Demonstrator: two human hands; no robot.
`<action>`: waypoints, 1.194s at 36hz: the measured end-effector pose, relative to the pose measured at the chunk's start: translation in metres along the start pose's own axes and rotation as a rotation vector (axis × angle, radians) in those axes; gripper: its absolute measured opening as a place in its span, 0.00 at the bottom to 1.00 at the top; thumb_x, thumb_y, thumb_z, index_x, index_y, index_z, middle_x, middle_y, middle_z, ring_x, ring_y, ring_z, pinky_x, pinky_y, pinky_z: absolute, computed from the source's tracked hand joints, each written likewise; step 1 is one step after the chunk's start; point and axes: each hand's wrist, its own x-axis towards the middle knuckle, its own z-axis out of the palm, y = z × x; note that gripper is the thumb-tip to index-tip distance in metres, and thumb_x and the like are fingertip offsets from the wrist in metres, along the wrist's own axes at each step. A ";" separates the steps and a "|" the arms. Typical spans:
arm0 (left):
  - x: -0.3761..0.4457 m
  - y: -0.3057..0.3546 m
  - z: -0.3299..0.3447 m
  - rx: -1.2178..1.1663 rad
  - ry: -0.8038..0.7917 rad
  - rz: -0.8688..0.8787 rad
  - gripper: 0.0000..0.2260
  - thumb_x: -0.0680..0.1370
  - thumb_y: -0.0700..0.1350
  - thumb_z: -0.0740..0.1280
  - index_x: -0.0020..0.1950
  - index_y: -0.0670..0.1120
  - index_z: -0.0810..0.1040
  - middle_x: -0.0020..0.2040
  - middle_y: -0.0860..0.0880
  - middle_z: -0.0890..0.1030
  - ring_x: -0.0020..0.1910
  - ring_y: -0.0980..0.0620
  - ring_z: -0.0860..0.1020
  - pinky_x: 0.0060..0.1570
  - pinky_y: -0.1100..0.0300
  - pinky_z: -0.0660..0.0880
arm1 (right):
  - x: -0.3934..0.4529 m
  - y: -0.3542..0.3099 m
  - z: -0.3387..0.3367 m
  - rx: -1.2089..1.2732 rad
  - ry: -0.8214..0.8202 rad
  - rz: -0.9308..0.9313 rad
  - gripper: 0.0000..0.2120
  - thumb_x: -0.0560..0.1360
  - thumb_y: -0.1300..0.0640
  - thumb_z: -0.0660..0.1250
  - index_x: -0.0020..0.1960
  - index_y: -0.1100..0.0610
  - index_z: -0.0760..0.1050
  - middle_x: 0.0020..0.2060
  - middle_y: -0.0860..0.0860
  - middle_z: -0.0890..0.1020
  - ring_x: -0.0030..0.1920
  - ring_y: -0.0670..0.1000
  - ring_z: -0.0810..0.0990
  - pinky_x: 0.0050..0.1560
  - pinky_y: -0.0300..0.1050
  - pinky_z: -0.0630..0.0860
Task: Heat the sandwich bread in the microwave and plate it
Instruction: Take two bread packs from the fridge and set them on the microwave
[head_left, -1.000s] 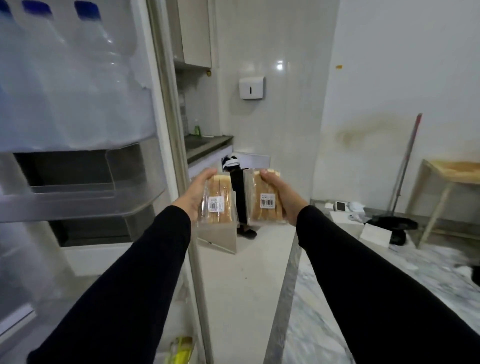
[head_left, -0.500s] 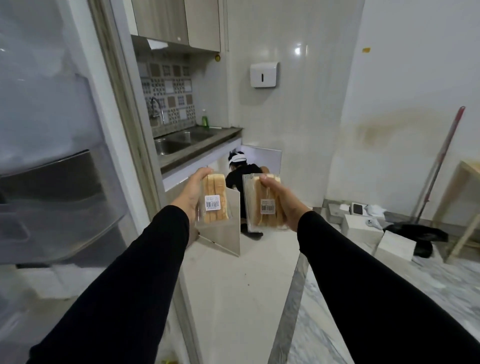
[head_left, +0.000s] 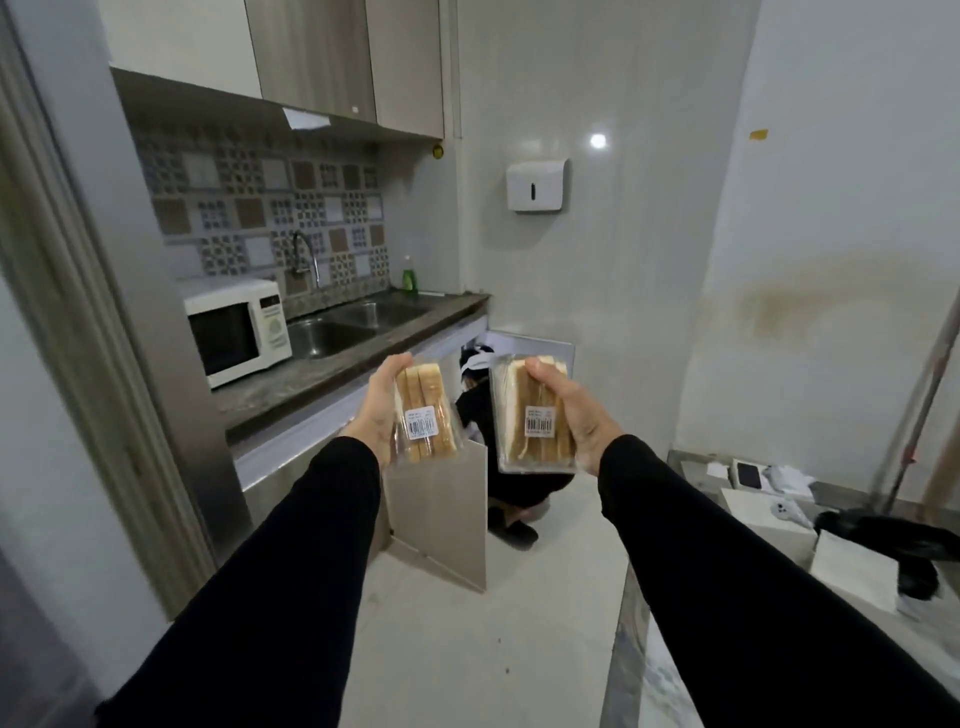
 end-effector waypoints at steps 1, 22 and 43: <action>0.010 0.000 -0.004 0.019 0.021 -0.002 0.21 0.76 0.61 0.59 0.36 0.44 0.75 0.35 0.44 0.77 0.29 0.46 0.78 0.37 0.56 0.78 | 0.013 0.003 -0.001 0.009 0.012 0.024 0.46 0.50 0.30 0.77 0.61 0.54 0.76 0.52 0.59 0.84 0.50 0.60 0.84 0.49 0.64 0.80; 0.201 0.072 -0.123 -0.011 0.451 0.189 0.18 0.76 0.60 0.58 0.41 0.47 0.79 0.31 0.50 0.78 0.24 0.52 0.77 0.28 0.65 0.76 | 0.296 -0.034 0.126 -0.045 -0.612 0.037 0.16 0.74 0.41 0.65 0.50 0.54 0.77 0.37 0.52 0.81 0.37 0.52 0.80 0.45 0.46 0.79; 0.328 0.170 -0.336 0.031 0.735 0.249 0.19 0.76 0.62 0.60 0.38 0.48 0.77 0.28 0.51 0.80 0.24 0.53 0.79 0.33 0.61 0.78 | 0.503 -0.031 0.373 0.009 -0.857 0.038 0.18 0.72 0.42 0.69 0.53 0.55 0.79 0.38 0.52 0.82 0.36 0.52 0.81 0.40 0.45 0.79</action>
